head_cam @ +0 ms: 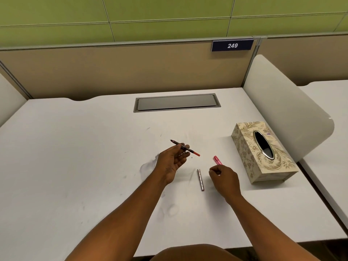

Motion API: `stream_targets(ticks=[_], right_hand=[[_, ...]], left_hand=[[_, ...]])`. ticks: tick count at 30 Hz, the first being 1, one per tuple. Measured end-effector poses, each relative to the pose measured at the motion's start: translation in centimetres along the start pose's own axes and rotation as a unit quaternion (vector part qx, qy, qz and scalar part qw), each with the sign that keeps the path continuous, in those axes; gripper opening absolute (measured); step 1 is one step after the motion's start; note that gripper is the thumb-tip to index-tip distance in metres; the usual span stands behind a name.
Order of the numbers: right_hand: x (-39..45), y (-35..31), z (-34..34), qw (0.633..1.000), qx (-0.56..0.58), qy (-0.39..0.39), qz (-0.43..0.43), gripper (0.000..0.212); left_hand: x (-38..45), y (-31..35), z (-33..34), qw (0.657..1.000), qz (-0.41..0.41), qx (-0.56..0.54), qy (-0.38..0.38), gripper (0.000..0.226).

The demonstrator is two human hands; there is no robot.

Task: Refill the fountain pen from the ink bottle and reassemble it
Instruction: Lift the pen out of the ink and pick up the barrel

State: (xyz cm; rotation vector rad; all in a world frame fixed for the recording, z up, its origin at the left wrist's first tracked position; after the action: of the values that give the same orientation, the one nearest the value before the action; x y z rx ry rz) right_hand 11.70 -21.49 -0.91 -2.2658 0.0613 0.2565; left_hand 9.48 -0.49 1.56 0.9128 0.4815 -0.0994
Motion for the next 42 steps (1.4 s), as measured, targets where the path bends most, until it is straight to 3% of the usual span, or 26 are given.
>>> stream_targets(ticks=[6,17,23,29,42], right_hand=[[-0.2,0.5,0.6,0.997,-0.078,-0.005,-0.002,0.013],[-0.7,-0.7,4.2,0.968,-0.233,-0.087,-0.02,0.023],[0.0,-0.6,3.5,0.978,-0.187,-0.092,-0.002,0.011],[0.1,-3.6,0.3,0.99,-0.121,-0.035,-0.058,0.013],[-0.6,-7.4,-3.0,0.986,-0.112,0.031,-0.121,0.007]], left_hand=[[0.2,-0.3,-0.6,1.0,-0.006,0.001,0.008,0.015],[0.2,-0.9,-0.5,1.0,-0.017,-0.002,0.01,0.016],[0.0,-0.8,-0.9,1.0,-0.018,-0.009,0.014,0.018],[0.1,-0.8,-1.1,0.999,-0.016,-0.018,0.023,0.018],[0.2,-0.1,-2.2,0.995,0.009,-0.072,0.065,0.016]])
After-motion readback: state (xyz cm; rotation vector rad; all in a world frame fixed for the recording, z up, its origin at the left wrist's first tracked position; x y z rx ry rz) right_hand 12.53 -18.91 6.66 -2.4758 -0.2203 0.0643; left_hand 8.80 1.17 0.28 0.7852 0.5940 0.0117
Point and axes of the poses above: each hand's wrist, its own x-axis towards the middle knuckle, its own z-axis out of the palm, y = z × x, the point moved 9 cm from there along x, towards the middle knuckle, and after that the axes turned 5 degrees about -y, right-handed, at the moved point
